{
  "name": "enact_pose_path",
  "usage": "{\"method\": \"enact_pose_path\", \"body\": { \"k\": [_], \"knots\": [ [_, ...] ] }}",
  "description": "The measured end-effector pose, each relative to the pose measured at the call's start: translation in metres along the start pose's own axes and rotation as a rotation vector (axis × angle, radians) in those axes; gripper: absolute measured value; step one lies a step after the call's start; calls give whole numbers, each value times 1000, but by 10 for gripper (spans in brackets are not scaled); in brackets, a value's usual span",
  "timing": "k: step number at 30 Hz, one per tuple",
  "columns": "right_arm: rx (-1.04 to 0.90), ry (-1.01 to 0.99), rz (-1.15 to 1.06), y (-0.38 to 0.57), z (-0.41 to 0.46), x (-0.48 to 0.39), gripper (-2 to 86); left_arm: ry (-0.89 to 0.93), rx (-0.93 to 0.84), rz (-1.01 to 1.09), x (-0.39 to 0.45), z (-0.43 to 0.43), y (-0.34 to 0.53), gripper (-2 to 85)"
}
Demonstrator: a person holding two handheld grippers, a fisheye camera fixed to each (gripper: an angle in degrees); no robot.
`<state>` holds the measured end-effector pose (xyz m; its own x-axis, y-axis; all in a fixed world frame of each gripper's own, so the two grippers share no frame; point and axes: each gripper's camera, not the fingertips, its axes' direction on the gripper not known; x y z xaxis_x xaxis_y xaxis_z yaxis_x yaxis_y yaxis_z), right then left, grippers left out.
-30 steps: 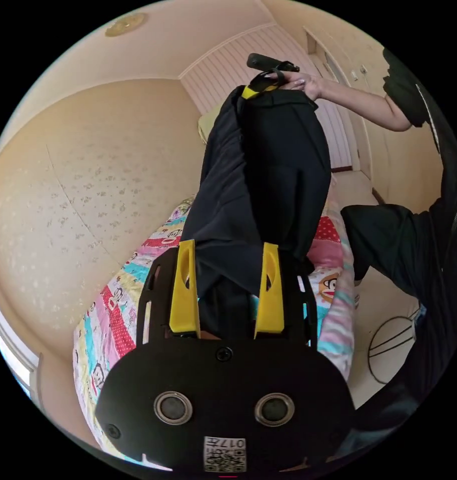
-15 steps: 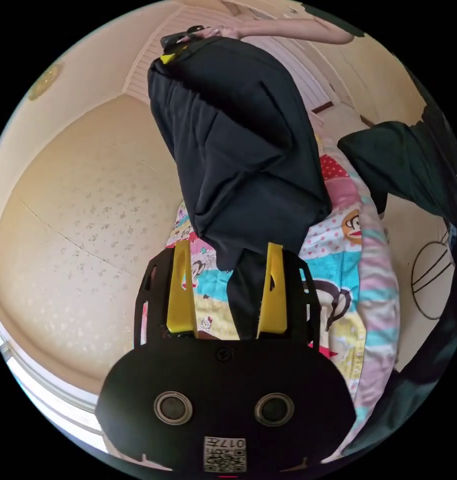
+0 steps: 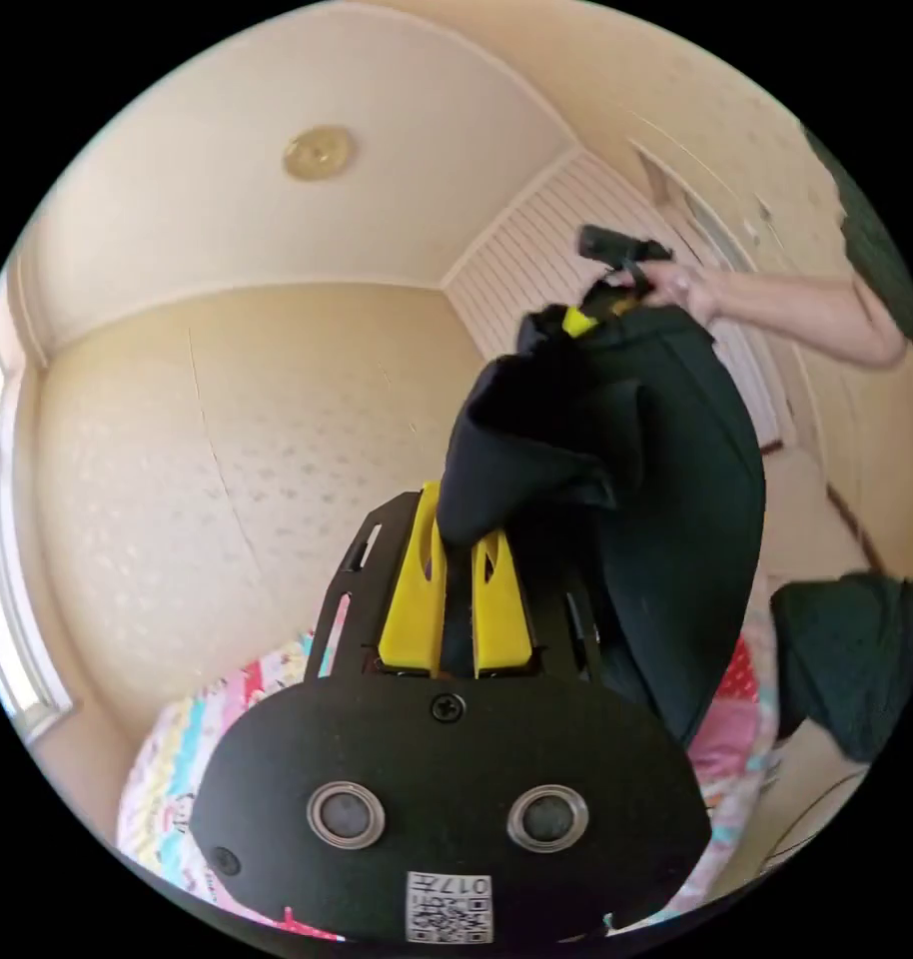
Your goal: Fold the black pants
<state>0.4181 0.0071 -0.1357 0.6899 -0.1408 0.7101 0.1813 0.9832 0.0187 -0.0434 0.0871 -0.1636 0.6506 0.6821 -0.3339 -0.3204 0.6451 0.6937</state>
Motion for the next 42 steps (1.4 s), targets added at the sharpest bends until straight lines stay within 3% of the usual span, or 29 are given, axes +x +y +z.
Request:
{"method": "enact_pose_path", "body": {
  "k": [3,7,9,13,18,21,24,26,28,30,33,37,42],
  "knots": [
    [147,0,109,58,-14,7,89,181,-67,-168,-46,11,-44,17],
    [442,141,233,168,-44,-27,229,144,-50,-231,-54,12,-81,15],
    [522,234,234,215,-47,-50,246,117,-27,-246,-51,6,-98,18],
    [521,156,168,278,-1,-85,275,118,-1,-286,-55,-3,-113,28],
    [512,261,-18,293,63,-139,312,111,-19,-362,-76,-17,-121,32],
    [456,359,-139,286,100,-182,314,99,-22,-341,-81,-34,-128,33],
    [561,538,-247,269,106,-228,305,56,-37,-269,-79,-50,-134,35],
    [595,541,-296,254,98,-244,274,41,-49,-258,-83,-59,-132,36],
    [481,504,-388,228,94,-253,149,-2,-40,-283,-92,-73,-123,37],
    [448,494,-320,206,81,-247,95,-97,-12,-307,-111,-100,-98,37],
    [567,361,-256,161,23,-241,78,-150,-26,-406,-143,-144,-70,35],
    [583,466,-523,59,-45,-313,70,-152,60,-384,-149,-214,-93,32],
    [808,476,-686,-35,-145,-402,70,-422,320,34,-82,-333,-229,36]
  ]
}}
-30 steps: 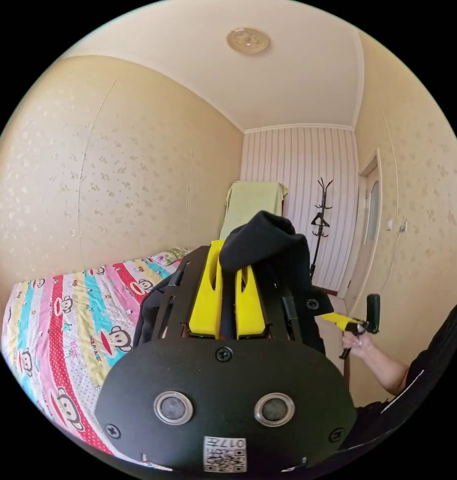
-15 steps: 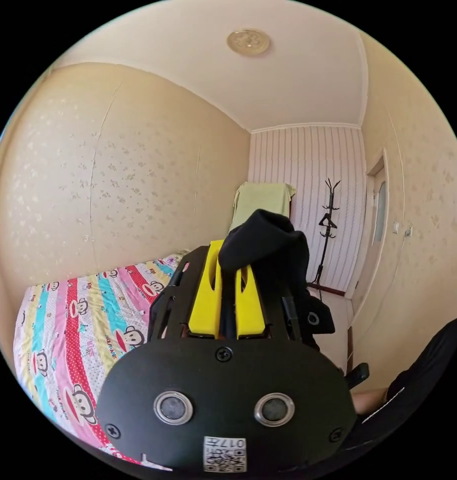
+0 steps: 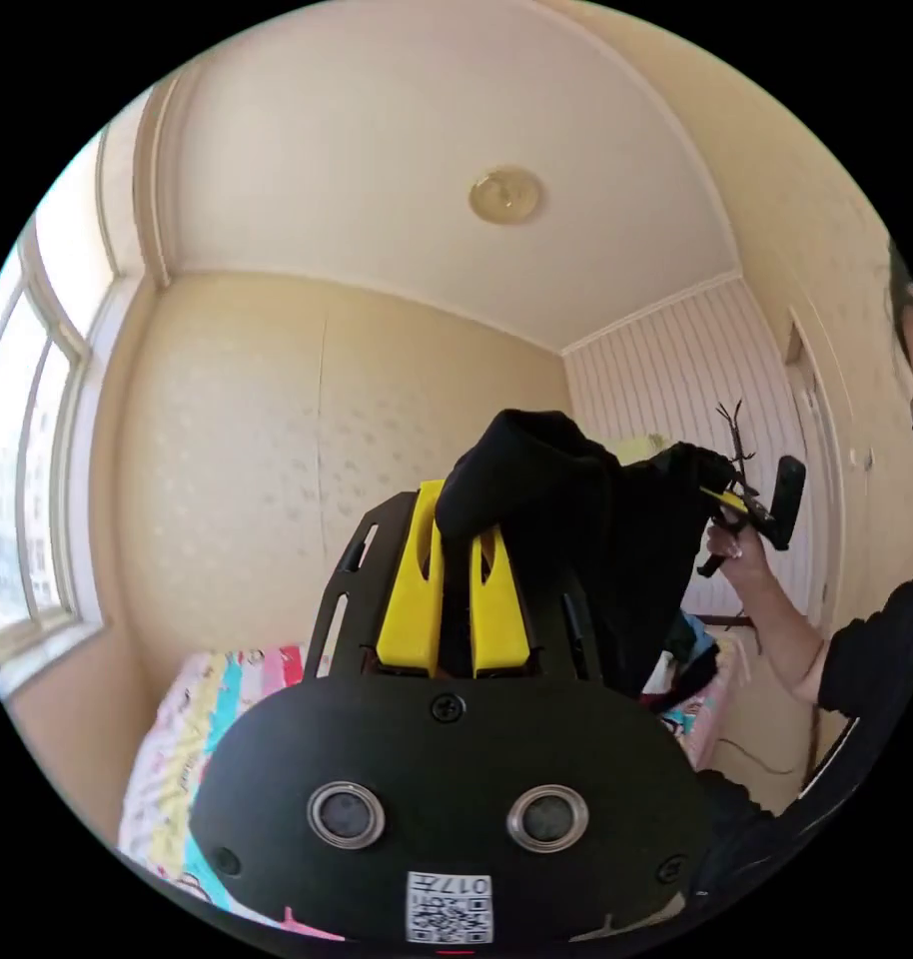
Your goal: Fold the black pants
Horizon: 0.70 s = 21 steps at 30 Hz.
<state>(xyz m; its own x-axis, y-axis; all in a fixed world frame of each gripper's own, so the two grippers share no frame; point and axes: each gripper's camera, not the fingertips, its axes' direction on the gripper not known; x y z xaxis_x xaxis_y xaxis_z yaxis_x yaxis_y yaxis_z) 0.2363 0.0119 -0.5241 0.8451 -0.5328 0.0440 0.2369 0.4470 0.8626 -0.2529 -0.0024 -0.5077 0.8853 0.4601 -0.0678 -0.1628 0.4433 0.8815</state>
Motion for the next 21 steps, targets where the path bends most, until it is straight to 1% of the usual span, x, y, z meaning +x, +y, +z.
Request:
{"method": "enact_pose_path", "body": {
  "k": [2,4,6,9,11,13,14,16,17,18,19,20,21],
  "knots": [
    [48,-33,8,-53,1,20,72,10,72,38,-5,-13,-53,37],
    [39,-94,36,-112,12,45,74,37,71,33,-19,-13,-99,39],
    [0,-92,55,-139,30,55,75,40,28,34,-37,1,-138,44],
    [-88,-41,68,-144,81,60,76,33,-61,30,-58,35,-144,49],
    [-159,-34,75,-123,124,62,76,29,-122,17,-70,65,-124,49],
    [-248,-71,127,-74,194,67,76,-7,-188,1,-84,103,-91,49],
    [-272,-79,142,-59,214,68,76,-14,-226,-29,-95,131,-64,49],
    [-395,-71,192,8,304,71,76,-15,-297,-93,-116,182,-18,49],
    [-430,-59,204,26,328,72,76,-35,-351,-116,-129,219,13,48],
    [-498,-33,224,66,379,74,76,-66,-396,-110,-141,258,45,48],
    [-552,-4,255,109,430,79,77,-84,-416,-91,-146,278,62,47],
    [-578,10,281,133,455,83,78,-120,-460,-26,-156,321,97,49],
    [-639,40,359,184,504,91,81,-146,-521,39,-167,365,135,51]
  ]
}}
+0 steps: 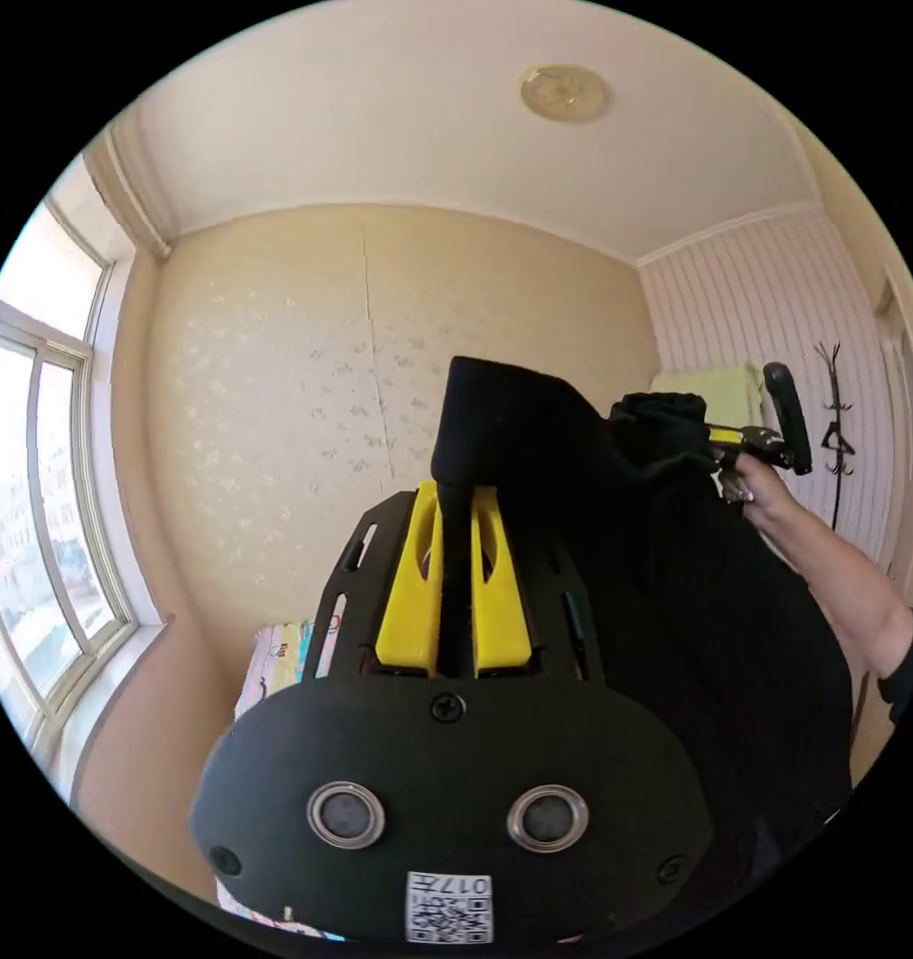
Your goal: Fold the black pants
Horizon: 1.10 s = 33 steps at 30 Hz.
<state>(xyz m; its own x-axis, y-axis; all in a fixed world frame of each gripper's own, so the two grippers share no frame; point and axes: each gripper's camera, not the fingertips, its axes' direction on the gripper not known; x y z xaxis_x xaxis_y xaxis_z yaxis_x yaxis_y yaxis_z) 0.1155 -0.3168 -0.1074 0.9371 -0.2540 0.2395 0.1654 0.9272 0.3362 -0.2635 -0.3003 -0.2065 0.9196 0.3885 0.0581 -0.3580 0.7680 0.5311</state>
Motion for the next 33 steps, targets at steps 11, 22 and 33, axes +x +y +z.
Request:
{"method": "enact_pose_path", "body": {
  "k": [11,22,33],
  "knots": [
    [-269,-259,99,312,263,33,159,144,-431,-156,18,211,318,164],
    [-524,-406,407,601,25,-44,206,215,-672,-201,162,-22,488,160],
    [-737,-506,479,652,62,-87,102,225,-837,-645,181,-19,554,83]
  ]
}}
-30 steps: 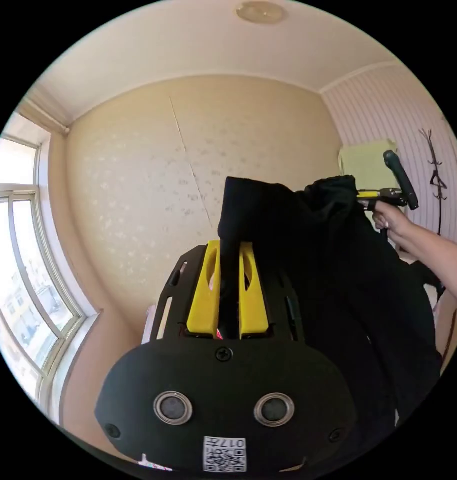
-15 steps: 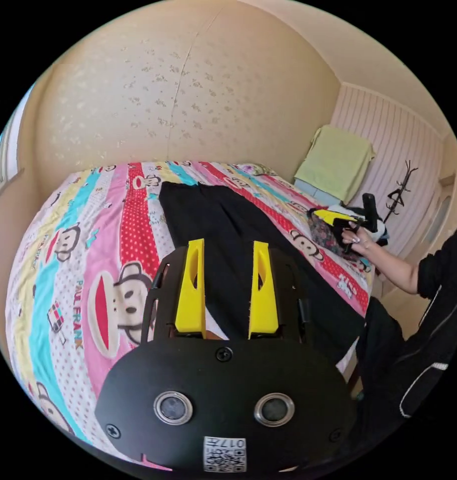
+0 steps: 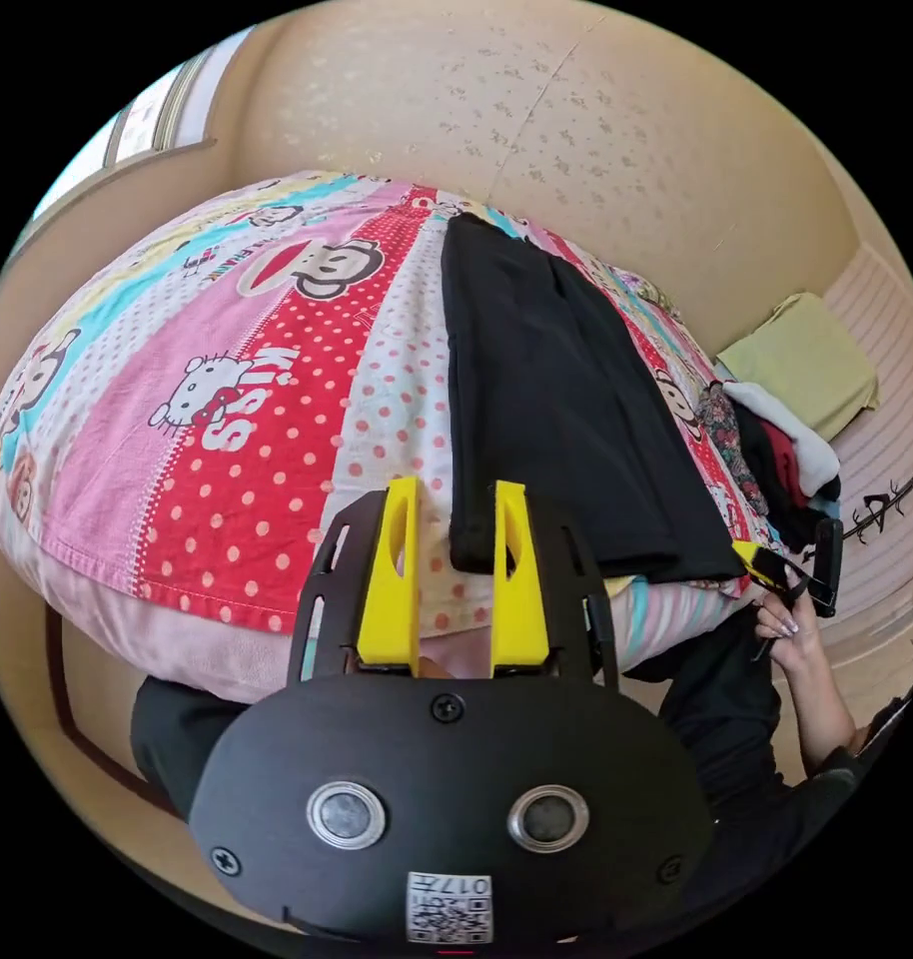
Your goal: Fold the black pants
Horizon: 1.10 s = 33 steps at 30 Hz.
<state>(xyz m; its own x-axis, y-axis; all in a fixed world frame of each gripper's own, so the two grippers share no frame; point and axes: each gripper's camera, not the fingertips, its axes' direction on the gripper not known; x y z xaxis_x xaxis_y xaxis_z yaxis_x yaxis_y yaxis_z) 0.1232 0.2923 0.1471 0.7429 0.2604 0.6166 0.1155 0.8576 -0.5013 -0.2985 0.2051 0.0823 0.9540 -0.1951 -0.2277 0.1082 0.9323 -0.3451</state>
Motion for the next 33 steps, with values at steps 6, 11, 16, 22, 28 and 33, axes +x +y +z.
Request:
{"method": "enact_pose_path", "body": {
  "k": [6,11,16,22,28,33],
  "knots": [
    [171,-97,-34,-9,-100,-16,28,102,101,48,12,-95,-6,40],
    [61,146,-5,18,-120,2,25,-75,87,25,2,-105,33,39],
    [4,52,115,59,-84,65,43,153,58,-181,-43,-73,85,57],
    [185,70,102,73,-121,70,120,280,363,136,57,-135,97,169],
    [38,-69,217,63,-93,100,146,413,207,519,229,-50,89,145],
    [25,-53,244,84,-104,92,95,501,-19,713,335,21,114,160]
  ]
}}
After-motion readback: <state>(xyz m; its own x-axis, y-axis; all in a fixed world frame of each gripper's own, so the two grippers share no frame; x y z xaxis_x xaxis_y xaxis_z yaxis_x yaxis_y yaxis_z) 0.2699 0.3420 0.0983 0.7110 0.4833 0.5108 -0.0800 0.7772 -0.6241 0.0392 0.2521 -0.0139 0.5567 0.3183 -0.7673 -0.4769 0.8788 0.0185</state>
